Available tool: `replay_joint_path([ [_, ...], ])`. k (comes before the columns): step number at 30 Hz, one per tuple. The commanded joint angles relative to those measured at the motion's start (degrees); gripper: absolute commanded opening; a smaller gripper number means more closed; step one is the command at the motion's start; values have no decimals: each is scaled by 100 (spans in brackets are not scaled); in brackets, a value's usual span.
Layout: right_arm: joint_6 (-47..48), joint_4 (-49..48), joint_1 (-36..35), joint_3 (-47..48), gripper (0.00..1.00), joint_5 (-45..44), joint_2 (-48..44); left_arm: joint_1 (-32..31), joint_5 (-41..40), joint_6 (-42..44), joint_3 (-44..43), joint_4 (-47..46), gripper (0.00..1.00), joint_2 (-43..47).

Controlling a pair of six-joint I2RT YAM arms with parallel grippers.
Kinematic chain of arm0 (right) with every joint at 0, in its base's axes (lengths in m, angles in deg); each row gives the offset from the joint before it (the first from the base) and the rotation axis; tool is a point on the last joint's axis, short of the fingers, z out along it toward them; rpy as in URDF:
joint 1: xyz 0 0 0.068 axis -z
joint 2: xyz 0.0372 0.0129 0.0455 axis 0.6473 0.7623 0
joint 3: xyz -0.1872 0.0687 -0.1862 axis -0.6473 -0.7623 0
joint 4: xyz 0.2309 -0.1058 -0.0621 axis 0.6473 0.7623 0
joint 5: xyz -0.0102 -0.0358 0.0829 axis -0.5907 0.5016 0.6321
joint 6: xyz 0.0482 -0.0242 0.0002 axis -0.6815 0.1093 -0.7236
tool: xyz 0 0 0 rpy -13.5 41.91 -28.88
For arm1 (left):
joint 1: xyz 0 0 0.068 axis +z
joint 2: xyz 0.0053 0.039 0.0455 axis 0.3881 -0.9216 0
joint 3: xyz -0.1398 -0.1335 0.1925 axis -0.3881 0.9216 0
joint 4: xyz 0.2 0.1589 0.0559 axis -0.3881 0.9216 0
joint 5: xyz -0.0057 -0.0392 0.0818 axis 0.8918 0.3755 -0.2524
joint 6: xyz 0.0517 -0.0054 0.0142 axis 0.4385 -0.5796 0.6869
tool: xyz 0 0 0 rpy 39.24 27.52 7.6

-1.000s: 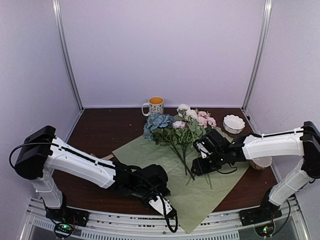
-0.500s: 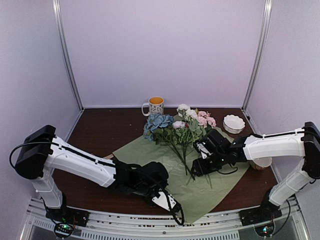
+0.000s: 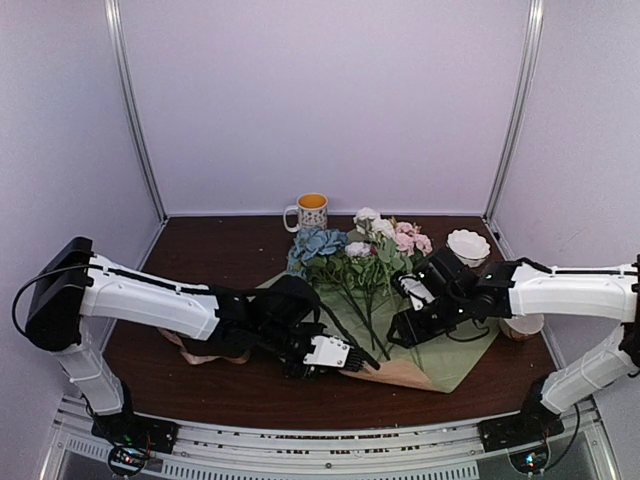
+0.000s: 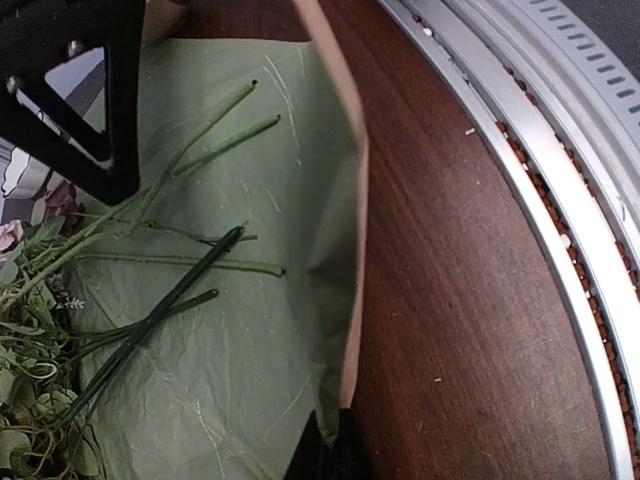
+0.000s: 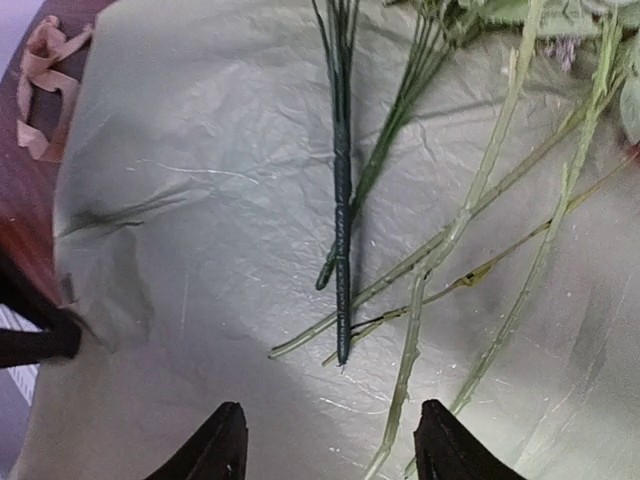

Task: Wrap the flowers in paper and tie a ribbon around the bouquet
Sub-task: Pass from the left arm to the right

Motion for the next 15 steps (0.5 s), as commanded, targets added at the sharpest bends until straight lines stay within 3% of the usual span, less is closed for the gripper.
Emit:
replay_joint_path([
  [1, 667, 440, -10, 273, 60, 182, -875, 326, 1109, -579, 15, -183, 0, 161],
  [8, 1262, -174, -181, -510, 63, 1167, -2077, 897, 1876, -999, -23, -263, 0, -25],
  [15, 1502, -127, -544, -919, 66, 1349, -2311, 1141, 2232, -1132, -118, -253, 0, -203],
])
